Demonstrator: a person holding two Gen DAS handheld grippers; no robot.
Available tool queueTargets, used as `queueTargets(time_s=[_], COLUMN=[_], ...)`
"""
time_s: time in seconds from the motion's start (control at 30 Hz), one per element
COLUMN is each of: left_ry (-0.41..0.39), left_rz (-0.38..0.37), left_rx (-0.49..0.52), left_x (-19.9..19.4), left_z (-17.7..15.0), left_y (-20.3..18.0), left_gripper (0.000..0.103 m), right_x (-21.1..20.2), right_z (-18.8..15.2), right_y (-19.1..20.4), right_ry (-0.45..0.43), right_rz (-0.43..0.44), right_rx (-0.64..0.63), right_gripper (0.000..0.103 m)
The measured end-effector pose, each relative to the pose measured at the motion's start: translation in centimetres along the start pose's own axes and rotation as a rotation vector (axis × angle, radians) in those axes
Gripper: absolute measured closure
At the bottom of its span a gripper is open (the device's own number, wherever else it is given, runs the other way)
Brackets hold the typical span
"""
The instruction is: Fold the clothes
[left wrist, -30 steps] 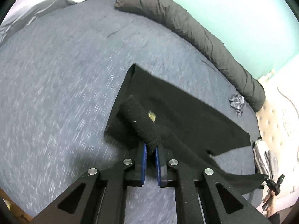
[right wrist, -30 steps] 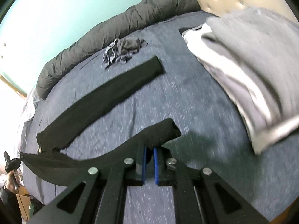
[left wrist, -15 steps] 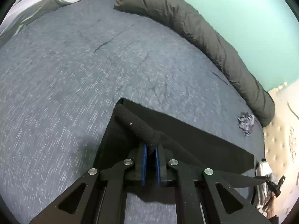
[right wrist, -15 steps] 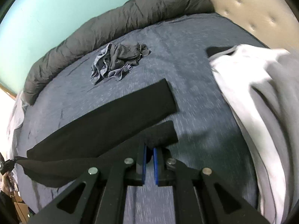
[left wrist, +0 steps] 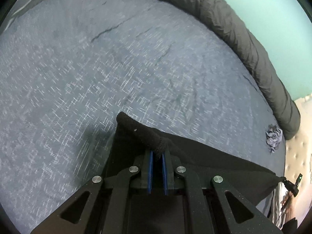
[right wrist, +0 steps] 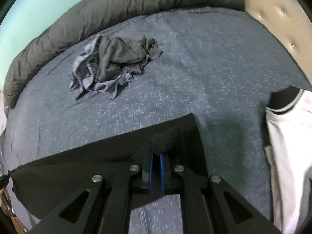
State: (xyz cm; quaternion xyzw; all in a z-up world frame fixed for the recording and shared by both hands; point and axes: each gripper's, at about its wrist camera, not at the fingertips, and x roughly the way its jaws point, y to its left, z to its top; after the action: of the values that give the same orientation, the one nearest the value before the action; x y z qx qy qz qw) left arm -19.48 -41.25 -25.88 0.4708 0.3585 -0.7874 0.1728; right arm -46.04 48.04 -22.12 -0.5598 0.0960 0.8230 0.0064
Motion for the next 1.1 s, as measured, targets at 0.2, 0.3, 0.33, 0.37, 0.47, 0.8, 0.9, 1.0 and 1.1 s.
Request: queueTargets(time_s=[0.2,0.3,0.33,0.37,0.47,0.8,0.9,1.0,1.1], left_ry=[0.009,-0.001,-0.015,-0.029,-0.062,-0.059,-0.052,-0.055,-0.059], left_rz=[0.007,0.013,0.011,0.01,0.006,0.012,0.002,-0.009,-0.02], left_rx=[0.01,0.038,0.038,0.038,0.038,0.041,0.035,0.017,-0.001], left_x=[1.8,1.7,1.2,0.7,-1.0,-3.5,-3.1,-2.8,-2.5], left_z=[0.3,0.2,0.2,0.2,0.4,-1.7,-3.1,-4.4,-5.7], left_y=[0.2,-0.5,-0.6,-0.6,-0.7,1.0,1.7,2.4,3.2], left_gripper=[0.089,0.086,0.083,0.07,0.053,0.05,0.05,0.05,0.05], right_x=[2.7,2.3,2.1,1.7,0.0,2.1,3.2,3.9,4.3], right_z=[0.5,0.2,0.0,-0.2,-1.1,-5.7,-6.5,-7.0,-6.9], right_y=[-0.7,-1.6,-2.3,-3.3,-5.6,-8.7,-8.8,-9.0,-9.0], right_ry=[-0.06,-0.111,-0.121,-0.14,-0.212,-0.152,-0.149,-0.154,-0.167], right_rz=[0.025,0.051,0.059,0.054,0.047,0.16,0.2,0.224,0.238], right_rx=[0.01,0.016,0.026,0.046,0.095,0.18,0.23,0.28,0.288], right_gripper=[0.085,0.065,0.062,0.052,0.047,0.04,0.038,0.038,0.038])
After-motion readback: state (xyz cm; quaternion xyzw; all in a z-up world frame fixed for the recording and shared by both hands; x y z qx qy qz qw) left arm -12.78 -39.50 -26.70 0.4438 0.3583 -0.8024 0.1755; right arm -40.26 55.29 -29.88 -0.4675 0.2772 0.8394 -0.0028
